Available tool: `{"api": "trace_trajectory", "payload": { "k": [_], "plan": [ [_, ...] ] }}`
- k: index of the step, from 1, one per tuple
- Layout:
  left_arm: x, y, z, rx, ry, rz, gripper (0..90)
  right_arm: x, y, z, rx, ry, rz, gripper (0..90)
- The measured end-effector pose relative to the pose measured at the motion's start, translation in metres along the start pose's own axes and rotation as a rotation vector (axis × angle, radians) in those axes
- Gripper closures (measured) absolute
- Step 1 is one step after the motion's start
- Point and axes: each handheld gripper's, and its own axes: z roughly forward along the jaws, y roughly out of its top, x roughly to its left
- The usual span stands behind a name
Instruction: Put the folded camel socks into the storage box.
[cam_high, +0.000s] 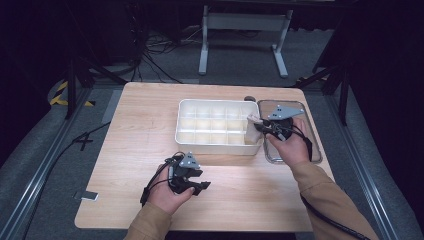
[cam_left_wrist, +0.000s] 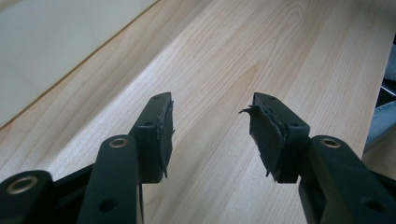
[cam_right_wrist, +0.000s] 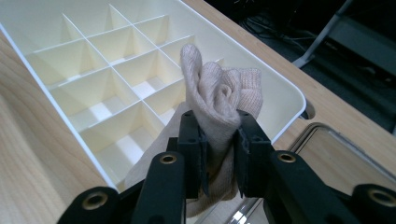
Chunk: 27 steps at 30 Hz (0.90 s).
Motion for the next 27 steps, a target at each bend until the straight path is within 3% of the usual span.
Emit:
{"api": "trace_trajectory", "payload": {
  "k": [8, 15, 20, 22, 27],
  "plan": [
    [-0.002, 0.0, 0.001, -0.003, -0.005, 0.009, 50.2, 0.007, -0.008, 0.013, 0.049, -0.032, -0.089, 74.8],
    [-0.002, 0.0, 0.0, -0.005, -0.005, 0.004, 50.2, 0.013, -0.015, 0.022, 0.09, 0.001, -0.095, 74.3],
    [-0.002, 0.0, 0.001, -0.004, -0.003, 0.003, 50.0, 0.016, -0.019, 0.027, 0.142, 0.054, -0.051, 72.7],
    [-0.002, 0.0, 0.001, 0.001, -0.002, 0.01, 49.9, 0.017, -0.021, 0.03, 0.159, 0.051, -0.05, 72.6],
    [-0.002, 0.0, 0.001, -0.001, -0.001, 0.008, 49.8, 0.017, -0.025, 0.035, 0.204, 0.071, 0.006, 72.2]
  ]
}}
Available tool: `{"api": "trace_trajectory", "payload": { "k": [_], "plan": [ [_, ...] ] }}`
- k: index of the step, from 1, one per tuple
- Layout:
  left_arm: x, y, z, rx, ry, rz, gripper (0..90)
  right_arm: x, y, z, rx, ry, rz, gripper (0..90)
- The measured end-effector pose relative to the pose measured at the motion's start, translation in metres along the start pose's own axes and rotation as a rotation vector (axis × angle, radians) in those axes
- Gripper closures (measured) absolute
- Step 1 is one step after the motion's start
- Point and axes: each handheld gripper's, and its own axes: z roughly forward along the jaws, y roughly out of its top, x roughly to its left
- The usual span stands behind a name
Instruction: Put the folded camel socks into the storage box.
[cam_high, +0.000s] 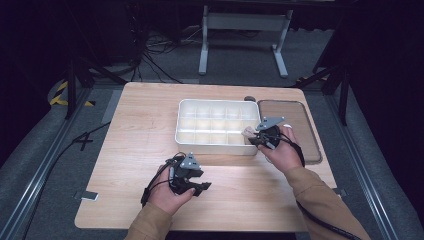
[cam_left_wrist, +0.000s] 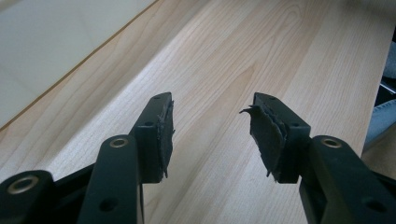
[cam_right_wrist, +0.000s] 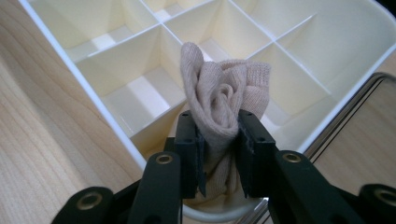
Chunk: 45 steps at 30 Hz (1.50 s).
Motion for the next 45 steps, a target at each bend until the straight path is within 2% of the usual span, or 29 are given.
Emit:
{"api": "trace_trajectory", "payload": {
  "k": [3, 5, 7, 8, 12, 14, 18, 23, 24, 27, 28, 30, 35, 38, 45],
  "plan": [
    [0.0, 0.0, 0.001, 0.004, 0.002, 0.004, 49.6, -0.001, 0.001, 0.0, 0.01, 0.008, 0.026, 72.2],
    [0.0, 0.0, 0.001, 0.009, 0.002, 0.004, 49.5, -0.002, 0.002, 0.0, 0.021, 0.015, 0.062, 70.4],
    [0.0, 0.0, 0.001, 0.003, 0.002, 0.004, 49.5, -0.002, 0.004, 0.0, 0.023, 0.021, 0.09, 66.1],
    [0.0, 0.0, 0.001, 0.005, 0.002, 0.004, 49.4, -0.002, 0.005, -0.001, 0.016, 0.025, 0.1, 60.8],
    [0.0, 0.0, 0.0, -0.008, 0.006, 0.008, 49.8, -0.004, 0.009, -0.005, -0.005, 0.016, 0.082, 51.1],
    [0.0, 0.0, 0.0, -0.005, 0.008, 0.008, 49.9, -0.004, 0.011, -0.005, -0.017, 0.019, 0.092, 47.7],
    [-0.001, 0.0, 0.0, -0.006, 0.007, 0.001, 49.9, -0.005, 0.015, -0.004, -0.026, 0.019, 0.103, 45.6],
    [-0.001, -0.001, 0.0, -0.007, 0.008, 0.007, 49.9, -0.011, 0.024, 0.004, -0.035, 0.035, 0.18, 44.6],
    [0.0, -0.001, 0.0, -0.009, 0.01, 0.011, 49.9, -0.012, 0.026, 0.006, -0.028, 0.037, 0.194, 45.3],
    [0.0, -0.001, 0.0, -0.01, 0.009, 0.014, 49.9, -0.013, 0.029, 0.008, 0.004, 0.071, 0.231, 62.3],
    [0.0, -0.001, 0.0, -0.01, 0.011, 0.014, 49.9, -0.013, 0.03, 0.007, 0.012, 0.073, 0.221, 70.3],
    [0.0, -0.001, 0.0, -0.011, 0.013, 0.015, 49.9, -0.012, 0.031, 0.006, 0.038, 0.068, 0.203, 75.5],
    [-0.001, -0.001, 0.0, -0.012, 0.013, 0.011, 49.8, -0.012, 0.031, 0.004, 0.106, 0.063, 0.204, 78.8],
    [-0.002, -0.001, 0.0, -0.015, 0.013, 0.006, 49.8, -0.009, 0.029, 0.009, 0.17, 0.073, 0.206, 79.1],
    [-0.002, -0.001, 0.0, -0.011, 0.013, 0.014, 49.9, -0.007, 0.027, 0.023, 0.244, 0.065, 0.199, 79.3]
  ]
}}
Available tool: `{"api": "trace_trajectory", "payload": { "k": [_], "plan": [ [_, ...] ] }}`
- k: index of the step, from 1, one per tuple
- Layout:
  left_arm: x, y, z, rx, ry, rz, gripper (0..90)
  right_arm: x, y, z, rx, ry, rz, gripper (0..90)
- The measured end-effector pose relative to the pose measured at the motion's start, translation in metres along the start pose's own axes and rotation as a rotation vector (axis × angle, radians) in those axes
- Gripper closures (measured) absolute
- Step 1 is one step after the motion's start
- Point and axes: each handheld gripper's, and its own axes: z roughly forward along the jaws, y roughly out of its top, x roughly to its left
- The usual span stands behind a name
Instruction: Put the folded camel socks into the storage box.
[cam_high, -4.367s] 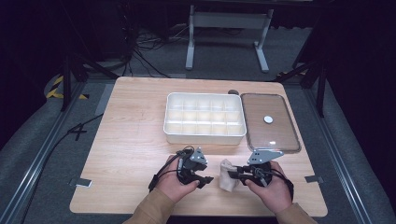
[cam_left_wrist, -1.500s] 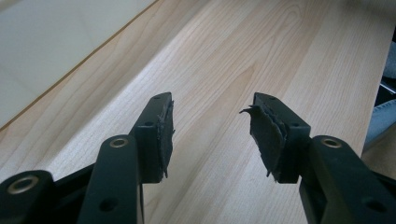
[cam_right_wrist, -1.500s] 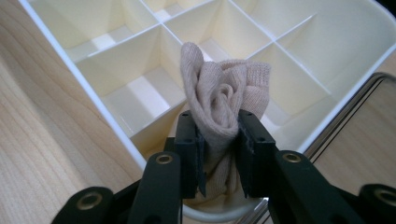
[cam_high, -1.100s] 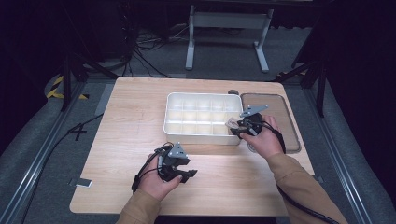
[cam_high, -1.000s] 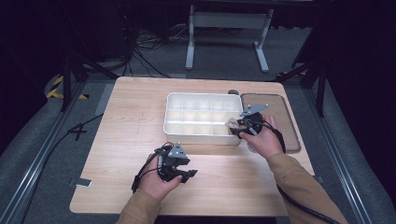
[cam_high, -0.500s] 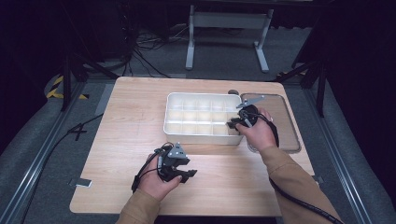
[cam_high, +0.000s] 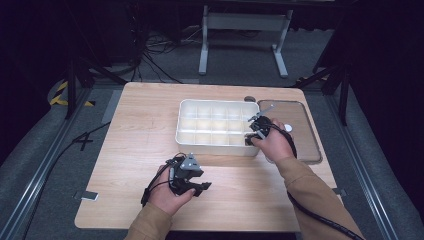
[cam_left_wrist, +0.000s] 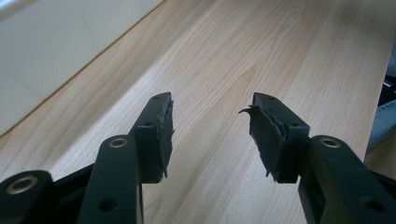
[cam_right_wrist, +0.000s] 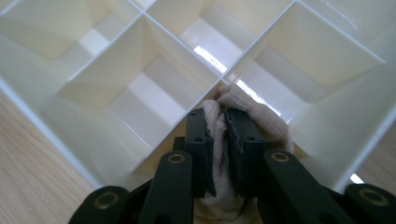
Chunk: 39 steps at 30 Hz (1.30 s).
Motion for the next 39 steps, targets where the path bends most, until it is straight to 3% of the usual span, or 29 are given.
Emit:
{"api": "trace_trajectory", "payload": {
  "k": [12, 16, 22, 26, 39],
  "plan": [
    [-0.002, 0.0, 0.0, 0.003, -0.003, -0.004, 49.9, 0.001, 0.003, 0.006, 0.036, -0.012, -0.003, 78.8],
    [-0.001, 0.0, -0.001, -0.002, -0.002, -0.006, 49.8, -0.001, 0.001, 0.0, -0.002, -0.005, 0.014, 73.1],
    [-0.001, 0.001, -0.002, -0.004, 0.002, -0.008, 49.8, -0.002, -0.002, -0.009, -0.053, 0.013, 0.051, 56.9],
    [0.0, 0.001, -0.003, -0.003, 0.001, -0.003, 49.7, -0.003, -0.004, -0.018, -0.091, 0.026, 0.071, 55.6],
    [0.003, 0.0, -0.009, -0.027, 0.011, -0.017, 49.7, -0.004, -0.015, -0.056, -0.236, 0.074, 0.058, 52.9]
  ]
}}
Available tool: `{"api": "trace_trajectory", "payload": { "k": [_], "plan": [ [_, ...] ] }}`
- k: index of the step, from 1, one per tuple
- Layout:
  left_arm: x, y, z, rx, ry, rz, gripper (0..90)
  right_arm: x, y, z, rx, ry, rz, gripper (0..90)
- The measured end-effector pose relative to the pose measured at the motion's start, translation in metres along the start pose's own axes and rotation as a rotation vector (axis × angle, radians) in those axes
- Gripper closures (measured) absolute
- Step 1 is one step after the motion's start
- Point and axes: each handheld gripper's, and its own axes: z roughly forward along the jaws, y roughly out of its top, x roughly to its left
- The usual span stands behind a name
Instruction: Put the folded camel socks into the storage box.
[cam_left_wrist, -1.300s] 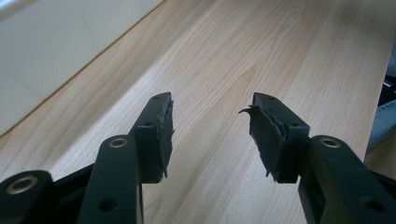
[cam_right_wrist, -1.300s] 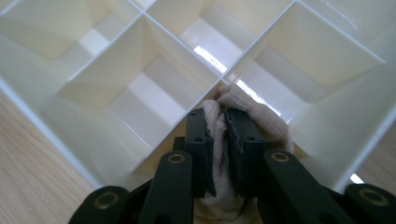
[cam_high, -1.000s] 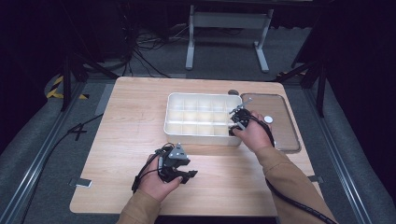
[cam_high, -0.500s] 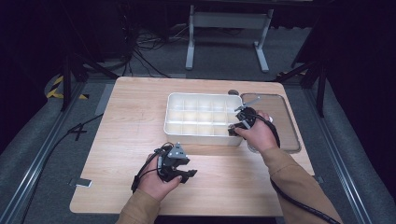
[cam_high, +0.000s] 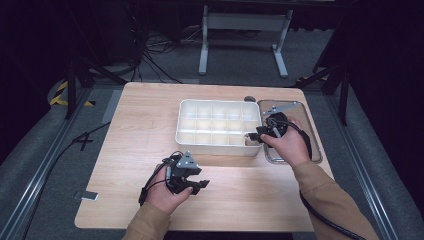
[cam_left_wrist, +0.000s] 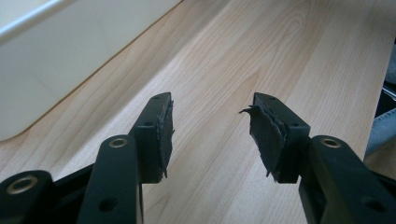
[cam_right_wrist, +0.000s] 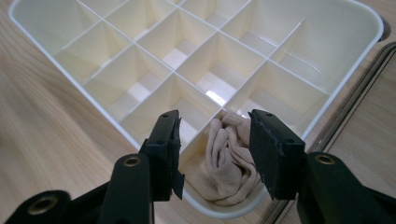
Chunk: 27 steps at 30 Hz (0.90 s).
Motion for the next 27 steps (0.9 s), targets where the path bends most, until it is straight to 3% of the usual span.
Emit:
{"api": "trace_trajectory", "payload": {
  "k": [4, 15, 17, 22, 27],
  "plan": [
    [0.001, 0.0, -0.003, -0.007, 0.0, 0.0, 49.7, 0.0, -0.003, -0.012, -0.043, 0.037, -0.001, 49.0],
    [0.007, -0.002, -0.014, -0.031, 0.011, -0.021, 48.7, 0.005, -0.026, -0.045, -0.148, 0.085, -0.095, 37.1],
    [0.008, -0.003, -0.016, -0.035, 0.014, -0.024, 48.4, 0.007, -0.032, -0.05, -0.158, 0.094, -0.129, 34.7],
    [0.008, -0.003, -0.018, -0.041, 0.017, -0.02, 48.7, 0.012, -0.043, -0.057, -0.161, 0.106, -0.152, 33.8],
    [0.009, -0.003, -0.02, -0.038, 0.011, -0.029, 48.7, 0.023, -0.056, -0.066, -0.144, 0.113, -0.205, 33.8]
  ]
}}
